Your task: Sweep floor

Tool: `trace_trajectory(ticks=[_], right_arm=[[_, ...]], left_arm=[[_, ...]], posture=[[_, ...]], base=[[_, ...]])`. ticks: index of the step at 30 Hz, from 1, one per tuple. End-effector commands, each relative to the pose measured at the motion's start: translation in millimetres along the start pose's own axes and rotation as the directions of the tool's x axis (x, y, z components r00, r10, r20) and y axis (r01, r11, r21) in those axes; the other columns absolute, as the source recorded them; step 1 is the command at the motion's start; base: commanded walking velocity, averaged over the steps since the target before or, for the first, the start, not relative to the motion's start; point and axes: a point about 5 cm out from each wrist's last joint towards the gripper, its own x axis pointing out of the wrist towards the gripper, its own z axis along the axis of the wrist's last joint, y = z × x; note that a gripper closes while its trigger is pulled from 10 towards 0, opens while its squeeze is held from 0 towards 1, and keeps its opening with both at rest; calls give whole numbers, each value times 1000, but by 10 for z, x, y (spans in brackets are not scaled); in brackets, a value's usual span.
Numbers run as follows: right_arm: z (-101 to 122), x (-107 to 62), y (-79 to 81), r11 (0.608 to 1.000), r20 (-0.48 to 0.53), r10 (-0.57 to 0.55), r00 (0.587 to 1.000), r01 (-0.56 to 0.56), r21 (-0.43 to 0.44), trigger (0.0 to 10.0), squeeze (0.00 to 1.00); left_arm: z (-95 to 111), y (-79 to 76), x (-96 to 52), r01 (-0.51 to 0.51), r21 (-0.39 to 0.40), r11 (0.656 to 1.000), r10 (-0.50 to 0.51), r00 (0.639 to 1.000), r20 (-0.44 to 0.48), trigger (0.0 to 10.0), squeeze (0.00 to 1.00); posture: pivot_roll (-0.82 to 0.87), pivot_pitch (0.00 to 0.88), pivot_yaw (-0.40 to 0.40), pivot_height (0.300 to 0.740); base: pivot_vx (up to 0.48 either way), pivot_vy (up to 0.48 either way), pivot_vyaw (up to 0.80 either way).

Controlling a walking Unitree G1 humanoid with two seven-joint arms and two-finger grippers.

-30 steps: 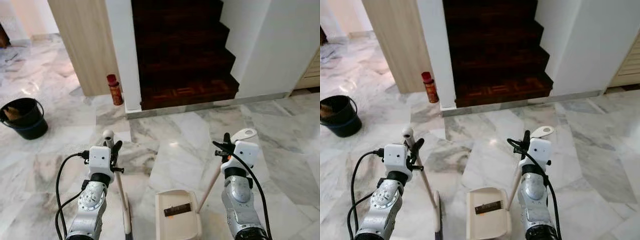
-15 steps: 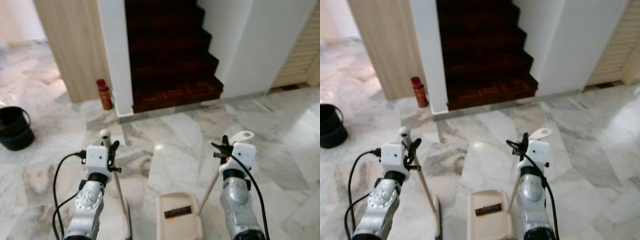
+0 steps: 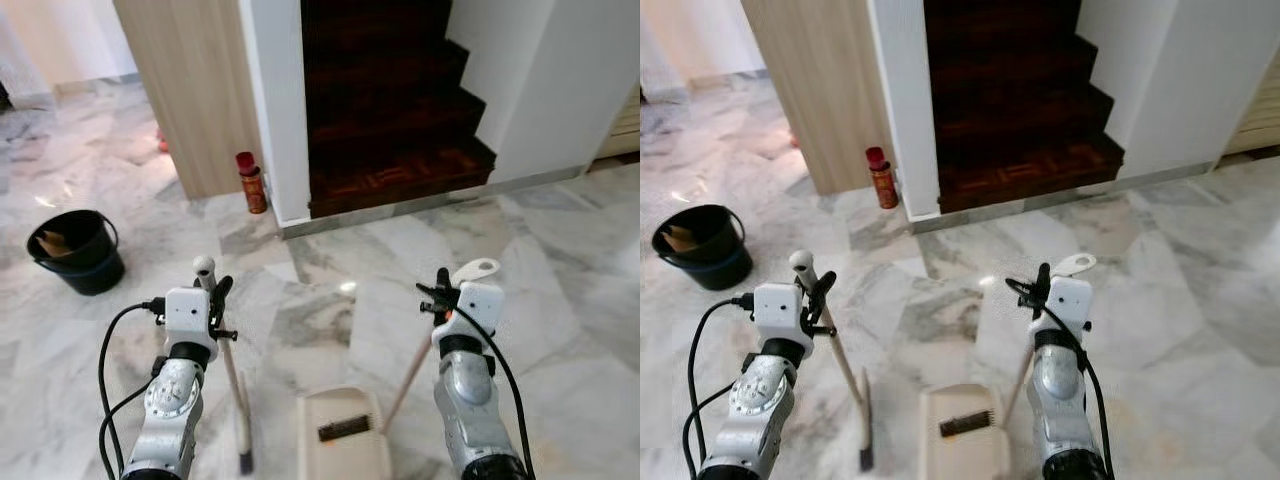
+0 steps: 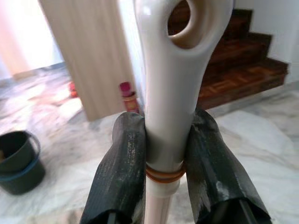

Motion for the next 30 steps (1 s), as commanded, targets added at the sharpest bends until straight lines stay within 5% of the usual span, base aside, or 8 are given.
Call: trace_trajectory(ticks=[1, 30], right_arm=[[123, 56, 67, 1000, 50, 24, 998, -24, -4, 10000, 0], [116, 66, 76, 1000, 51, 28, 998, -27, -7, 10000, 0]], left_arm=[[98, 55, 43, -14, 2, 1000, 14, 999, 40, 10000, 0], [87, 41, 32, 0, 6, 1000, 0, 999, 35, 10000, 0]], posture=[[77, 0, 40, 740], [74, 0, 45, 740]], base=[[0, 420, 0], [0, 419, 105]])
